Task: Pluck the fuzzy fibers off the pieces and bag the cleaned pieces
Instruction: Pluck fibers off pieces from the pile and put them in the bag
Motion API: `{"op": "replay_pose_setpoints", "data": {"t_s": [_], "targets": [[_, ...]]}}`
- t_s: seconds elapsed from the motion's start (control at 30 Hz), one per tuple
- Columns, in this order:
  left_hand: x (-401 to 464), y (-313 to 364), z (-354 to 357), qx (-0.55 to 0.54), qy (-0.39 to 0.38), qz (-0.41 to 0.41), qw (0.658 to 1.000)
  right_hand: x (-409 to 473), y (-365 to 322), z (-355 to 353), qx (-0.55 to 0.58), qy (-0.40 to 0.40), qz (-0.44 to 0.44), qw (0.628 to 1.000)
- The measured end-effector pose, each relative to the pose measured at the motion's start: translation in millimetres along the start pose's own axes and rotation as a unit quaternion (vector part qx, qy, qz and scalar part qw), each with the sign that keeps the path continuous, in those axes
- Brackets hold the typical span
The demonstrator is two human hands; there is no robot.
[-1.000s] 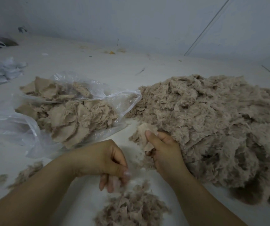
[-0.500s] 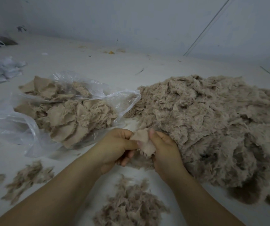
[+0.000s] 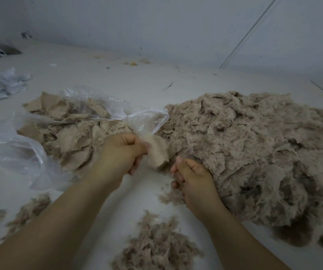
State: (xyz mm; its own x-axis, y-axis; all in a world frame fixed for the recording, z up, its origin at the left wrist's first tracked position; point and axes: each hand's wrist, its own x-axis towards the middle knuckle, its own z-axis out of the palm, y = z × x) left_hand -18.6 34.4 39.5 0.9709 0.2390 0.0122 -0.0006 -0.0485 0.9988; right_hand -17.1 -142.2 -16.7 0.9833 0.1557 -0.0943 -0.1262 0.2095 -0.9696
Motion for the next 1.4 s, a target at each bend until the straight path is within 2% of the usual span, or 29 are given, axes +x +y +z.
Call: {"op": "replay_pose_setpoints", "data": {"t_s": [0.07,0.1,0.17,0.2,0.23,0.3,0.37,0.4,0.47,0.53,0.57,0.63,0.7,0.87,1.07,1.13,1.23,1.4], "targets": [[15,6,-9,0.105,0.096,0.095,0.985,-1,-1,1,0.006,0.002,0.002,1.000],[23,8,-15,0.187,0.141,0.153,0.960,-1,-2,2,0.005,0.003,0.002,1.000],[37,10,-26,0.380,0.188,0.243,0.873,-2,-3,2,-0.001,0.003,0.003,1.000],[44,8,-31,0.472,0.180,0.261,0.822,-2,-3,3,-0.005,0.001,0.002,1.000],[50,6,-33,0.557,0.153,0.256,0.775,-3,-4,3,-0.009,0.000,0.003,1.000],[57,2,-32,0.684,0.085,0.187,0.699,-3,-4,3,-0.014,0.001,0.005,1.000],[59,2,-30,0.733,0.052,0.122,0.667,-3,-3,3,-0.011,0.001,0.001,1.000],[58,3,-30,0.735,0.057,0.131,0.663,-2,-3,3,-0.009,0.001,-0.001,1.000],[52,1,-25,0.707,0.076,0.215,0.669,-2,-3,2,-0.009,0.000,0.002,1.000],[37,-4,-11,0.641,0.074,0.296,0.704,-1,-1,2,-0.003,-0.001,0.003,1.000],[31,-7,-1,0.609,0.050,0.304,0.731,0,-1,2,0.003,-0.003,0.001,1.000],[22,-14,20,0.562,-0.033,0.225,0.795,2,1,2,0.017,-0.010,-0.003,1.000],[21,-26,33,0.517,-0.101,0.158,0.835,2,3,1,0.025,-0.016,-0.009,1.000],[19,-34,38,0.395,-0.077,0.176,0.898,3,6,-4,0.020,-0.029,-0.023,0.999],[-4,-32,32,0.332,-0.122,0.188,0.916,5,6,-6,-0.039,-0.057,-0.036,0.997],[-9,-31,31,0.284,-0.127,0.167,0.936,6,7,-5,-0.047,-0.047,-0.032,0.997],[-15,-25,32,0.192,-0.110,0.110,0.969,7,8,-5,-0.057,-0.027,-0.013,0.998],[-20,-10,25,0.102,-0.058,0.116,0.986,9,10,-4,-0.058,0.009,0.011,0.998]]}}
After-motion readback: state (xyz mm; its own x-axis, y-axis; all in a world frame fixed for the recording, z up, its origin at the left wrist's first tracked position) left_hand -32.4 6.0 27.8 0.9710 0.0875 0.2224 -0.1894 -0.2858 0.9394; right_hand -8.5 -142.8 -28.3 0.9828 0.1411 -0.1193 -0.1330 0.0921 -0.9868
